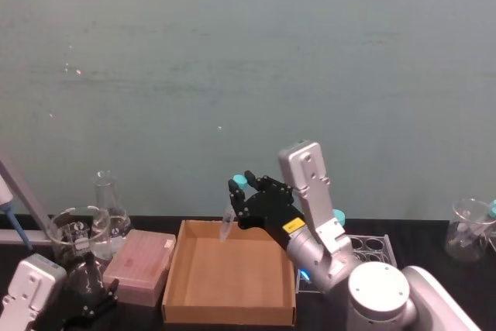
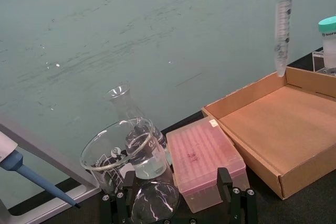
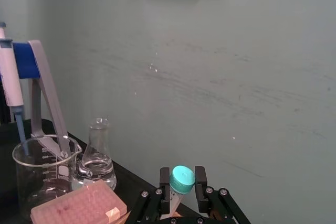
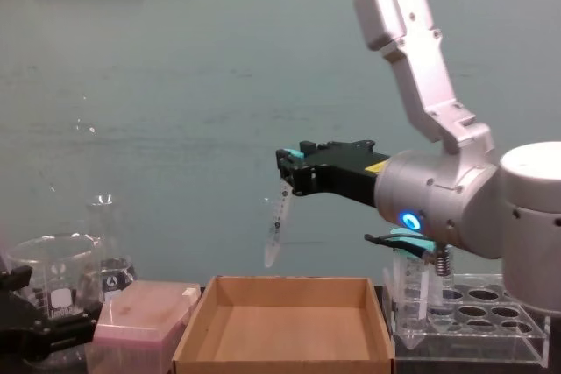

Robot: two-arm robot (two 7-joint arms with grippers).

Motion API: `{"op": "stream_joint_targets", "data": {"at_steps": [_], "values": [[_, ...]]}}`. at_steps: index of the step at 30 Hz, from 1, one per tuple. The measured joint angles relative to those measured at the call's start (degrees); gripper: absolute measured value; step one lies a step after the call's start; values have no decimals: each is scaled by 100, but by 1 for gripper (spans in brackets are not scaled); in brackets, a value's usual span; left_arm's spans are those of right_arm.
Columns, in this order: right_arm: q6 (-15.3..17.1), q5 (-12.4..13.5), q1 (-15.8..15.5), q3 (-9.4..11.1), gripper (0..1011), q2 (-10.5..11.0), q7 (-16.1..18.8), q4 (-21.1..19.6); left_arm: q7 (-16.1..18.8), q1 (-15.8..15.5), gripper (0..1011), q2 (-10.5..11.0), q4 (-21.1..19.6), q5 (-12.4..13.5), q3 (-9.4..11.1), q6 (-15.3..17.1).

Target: Use the right hand to move the test tube from the test tube rack into the box.

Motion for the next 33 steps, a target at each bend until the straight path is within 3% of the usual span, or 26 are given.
{"op": "stream_joint_targets", "data": {"at_steps": [10,22,33], "values": [[-126,-138,200,15,281,-257,-218,566,0,0,1000,0,0,0,0,0],[-125,-143,205,8,285,-254,-219,554,0,0,1000,0,0,0,0,0],[-120,-138,200,2,589,-249,-216,538,0,0,1000,0,0,0,0,0]]}}
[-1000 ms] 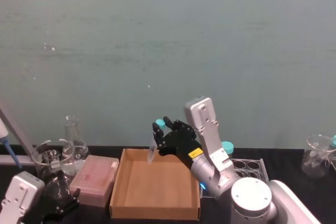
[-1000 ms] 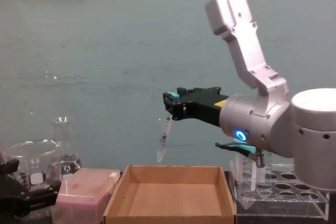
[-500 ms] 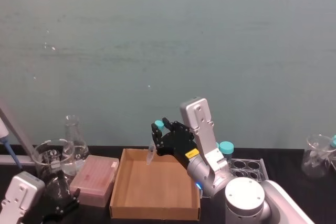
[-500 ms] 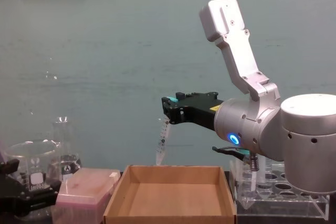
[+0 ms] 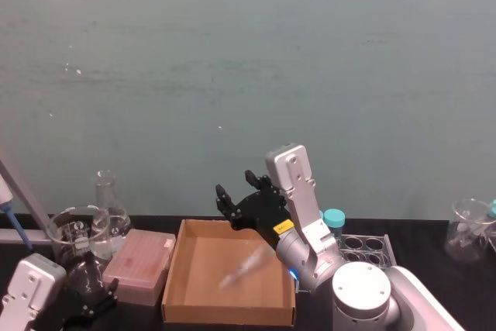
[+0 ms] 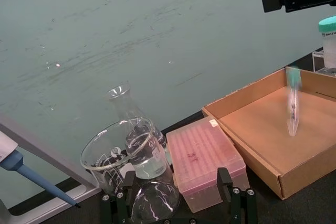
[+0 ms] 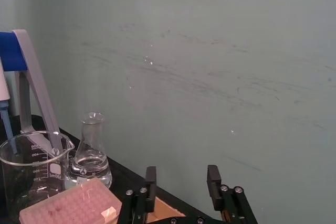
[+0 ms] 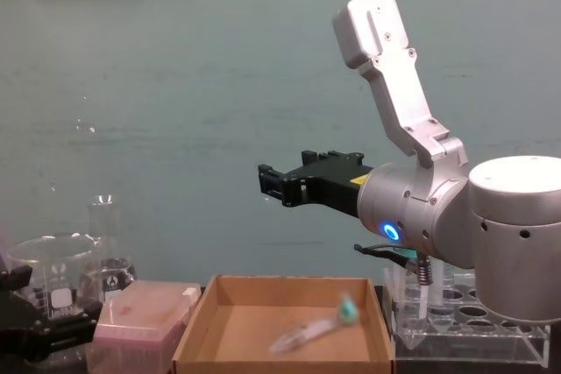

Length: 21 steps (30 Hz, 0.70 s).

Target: Use the right hand to move the test tube from the test tube rack into the box.

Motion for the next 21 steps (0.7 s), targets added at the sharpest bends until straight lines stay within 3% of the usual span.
{"op": "stream_joint_targets", "data": {"at_steps": [12,15,21], "values": [[4,4,-4,0,954,2,1,-7,0,0,1000,0,0,1,0,0],[4,4,-4,-1,1003,2,1,-8,0,0,1000,0,0,0,0,0],[4,4,-4,0,1003,2,3,-8,0,0,1000,0,0,0,0,0]]}}
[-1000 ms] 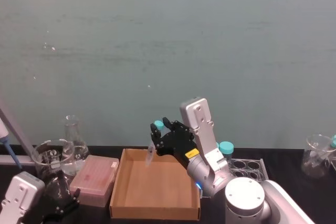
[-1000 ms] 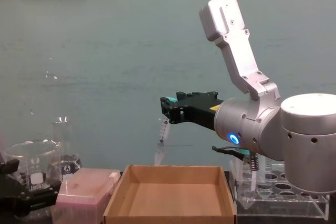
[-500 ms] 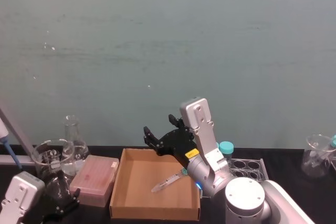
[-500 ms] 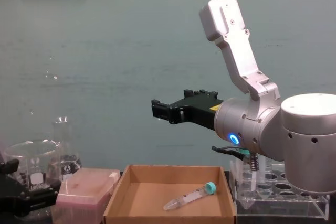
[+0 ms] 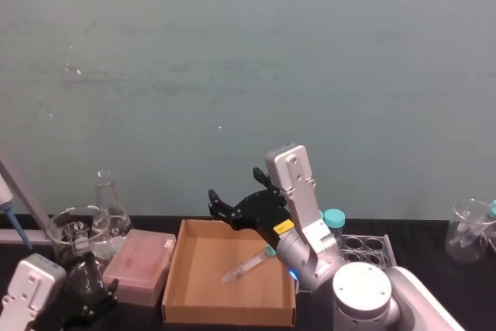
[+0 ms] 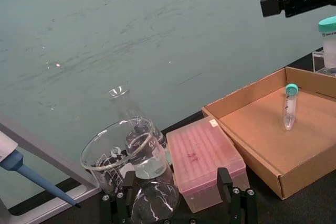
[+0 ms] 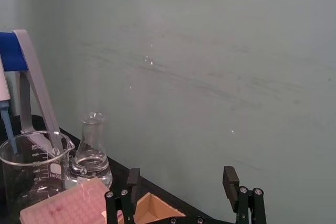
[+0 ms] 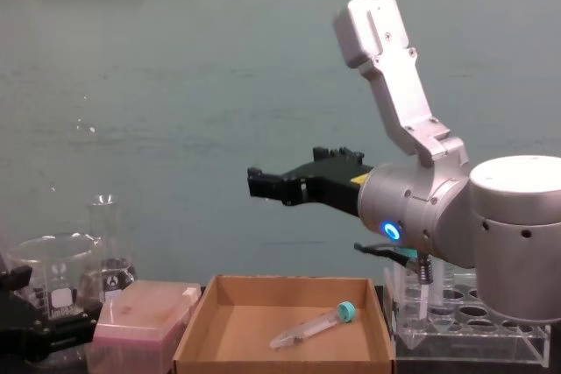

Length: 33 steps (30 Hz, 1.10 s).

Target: Use the right hand to move the test tube from the test tube rack into the box.

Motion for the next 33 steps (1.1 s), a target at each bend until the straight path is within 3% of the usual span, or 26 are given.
{"op": "stream_joint_targets", "data": {"at_steps": [10,13,15,16,19,26,33], "values": [[-182,59,-386,252,1003,274,18,-923,0,0,1000,0,0,0,0,0],[-133,147,-620,423,1003,436,16,-1356,0,0,1000,0,0,0,0,0],[-24,221,-908,654,1003,628,-29,-1772,0,0,1000,0,0,0,0,0],[-24,221,-908,654,1003,628,-29,-1772,0,0,1000,0,0,0,0,0],[143,244,-1255,948,1003,822,-195,-2093,0,0,1000,0,0,0,-1,0],[490,194,-1640,1349,1003,995,-419,-2104,0,0,1000,0,0,0,0,0],[690,116,-1712,1505,1002,1000,-463,-1960,0,0,1000,0,0,0,0,0]]}}
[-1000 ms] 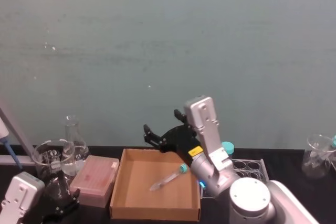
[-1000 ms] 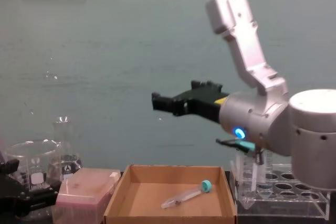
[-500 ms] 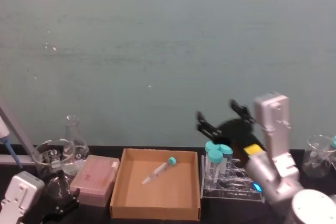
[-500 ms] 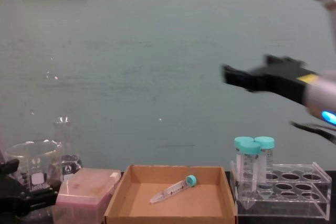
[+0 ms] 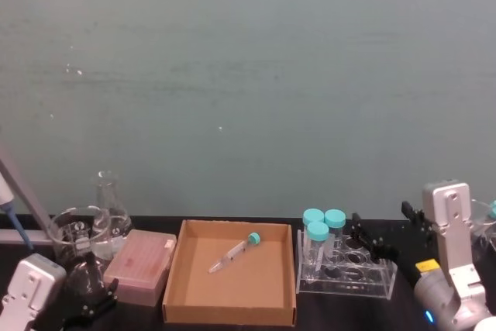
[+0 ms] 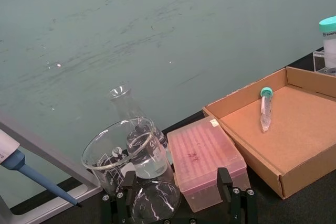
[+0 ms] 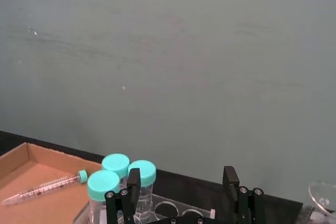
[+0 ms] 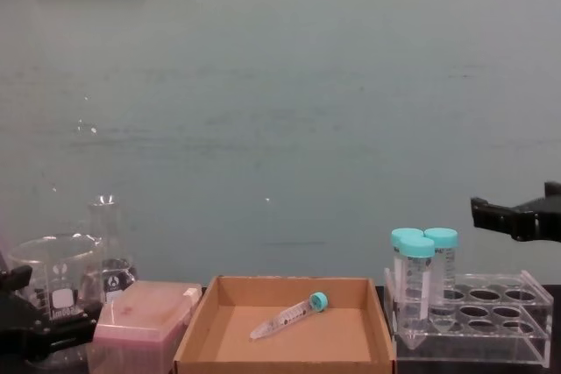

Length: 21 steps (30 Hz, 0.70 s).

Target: Use the right hand to move the test tube from the test tube rack into the box.

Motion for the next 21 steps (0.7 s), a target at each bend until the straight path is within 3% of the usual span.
{"op": "stream_joint_targets", "data": {"at_steps": [21], "values": [[-45,4,-1,-17,1003,8,-8,-33,0,0,1000,0,0,0,0,0]]}}
